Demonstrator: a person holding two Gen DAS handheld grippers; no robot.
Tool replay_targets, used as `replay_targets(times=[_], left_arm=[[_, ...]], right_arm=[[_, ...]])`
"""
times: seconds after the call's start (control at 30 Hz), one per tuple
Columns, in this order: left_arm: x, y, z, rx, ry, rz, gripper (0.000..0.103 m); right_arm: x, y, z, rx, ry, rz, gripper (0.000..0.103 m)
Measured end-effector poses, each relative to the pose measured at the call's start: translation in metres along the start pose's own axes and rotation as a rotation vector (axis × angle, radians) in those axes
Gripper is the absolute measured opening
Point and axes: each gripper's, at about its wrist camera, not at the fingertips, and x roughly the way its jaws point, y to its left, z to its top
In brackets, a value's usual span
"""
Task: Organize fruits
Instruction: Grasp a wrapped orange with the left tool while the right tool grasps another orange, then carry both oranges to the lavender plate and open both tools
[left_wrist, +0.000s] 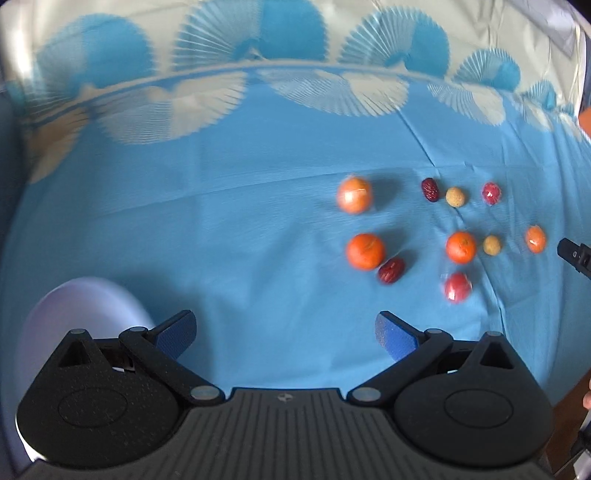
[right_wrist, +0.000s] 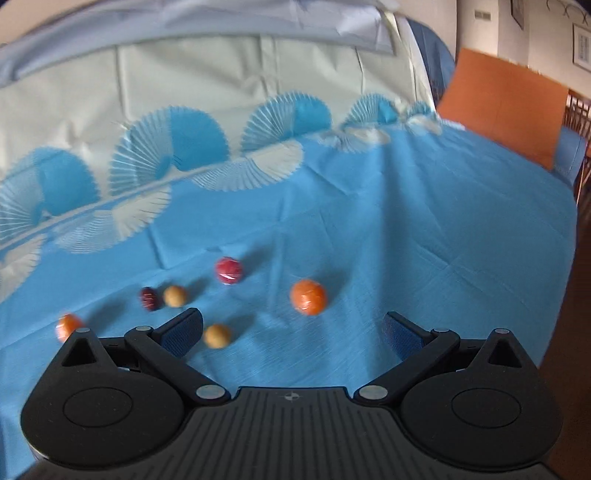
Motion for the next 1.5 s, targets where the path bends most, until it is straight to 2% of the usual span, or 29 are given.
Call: replay_targets(times=[0.13, 0.33, 0.37, 0.4, 0.43, 0.47, 0.5, 0.53, 0.57, 0.63, 0.73, 0.83, 0.93, 1.07, 1.13, 1.3, 1.4, 1.5], left_arm=[[0.055, -0.023, 0.027, 0.019, 0.075, 0.007, 0.103], [0.099, -0.040, 0.047, 0.005, 0.134, -0.033, 0.103], [0.100, -0.041, 0.049, -0.006, 0.127, -0.050, 0.102], [0.102, -0.041, 0.051, -0.021, 0.122, -0.067, 0.098], [0.103, -0.041, 0.054, -0.036, 0.123, -0.088, 0.087], [0.104, -0.040, 0.057, -0.054, 0.127, -0.123, 0.068], [0.104, -0.038, 0.059, -0.073, 0.132, -0.158, 0.055], [0.103, -0.038, 0.062, -0.075, 0.143, -0.164, 0.038], [0.102, -0.036, 0.063, -0.075, 0.147, -0.170, 0.037], [0.095, -0.030, 0.059, -0.090, 0.130, -0.192, 0.037], [0.084, -0.019, 0.053, -0.119, 0.110, -0.183, 0.037], [0.058, -0.005, 0.048, -0.145, 0.081, -0.185, 0.037], [0.017, 0.014, 0.035, -0.167, 0.051, -0.166, 0.037], [-0.049, 0.047, 0.003, -0.183, 0.037, -0.070, 0.037], [-0.084, 0.070, -0.019, -0.203, 0.017, -0.050, 0.037], [-0.157, 0.121, -0.081, -0.271, -0.015, -0.009, 0.037], [-0.189, 0.147, -0.115, -0.313, -0.035, 0.036, 0.037], [-0.212, 0.172, -0.146, -0.365, -0.056, 0.027, 0.037]], right_arm=[[0.058, -0.005, 0.003, 0.011, 0.052, -0.004, 0.102], [0.114, 0.001, 0.002, -0.031, 0.066, 0.001, 0.101], [0.119, 0.002, 0.001, -0.046, 0.058, 0.004, 0.097], [0.122, 0.004, 0.000, -0.066, 0.050, 0.009, 0.090], [0.126, 0.005, -0.001, -0.090, 0.050, 0.007, 0.086], [0.131, 0.006, -0.002, -0.110, 0.062, 0.005, 0.075], [0.133, 0.004, -0.003, -0.107, 0.056, 0.027, 0.067], [0.130, 0.003, -0.003, -0.098, 0.041, 0.037, 0.057], [0.129, 0.004, -0.004, -0.110, 0.032, 0.019, 0.037], [0.125, 0.003, -0.002, -0.118, 0.045, 0.000, 0.037], [0.118, -0.006, 0.004, -0.060, 0.060, 0.002, 0.037], [0.095, -0.011, 0.011, -0.032, 0.024, 0.020, 0.037], [0.051, -0.009, 0.019, -0.024, -0.035, 0.085, 0.037], [-0.027, 0.010, 0.019, -0.065, -0.111, 0.230, 0.037], [-0.067, 0.022, 0.009, -0.099, -0.129, 0.311, 0.037], [-0.153, 0.057, -0.034, -0.183, -0.072, 0.500, 0.037], [-0.194, 0.082, -0.063, -0.244, -0.023, 0.586, 0.037], [-0.231, 0.108, -0.087, -0.316, -0.008, 0.636, 0.037]])
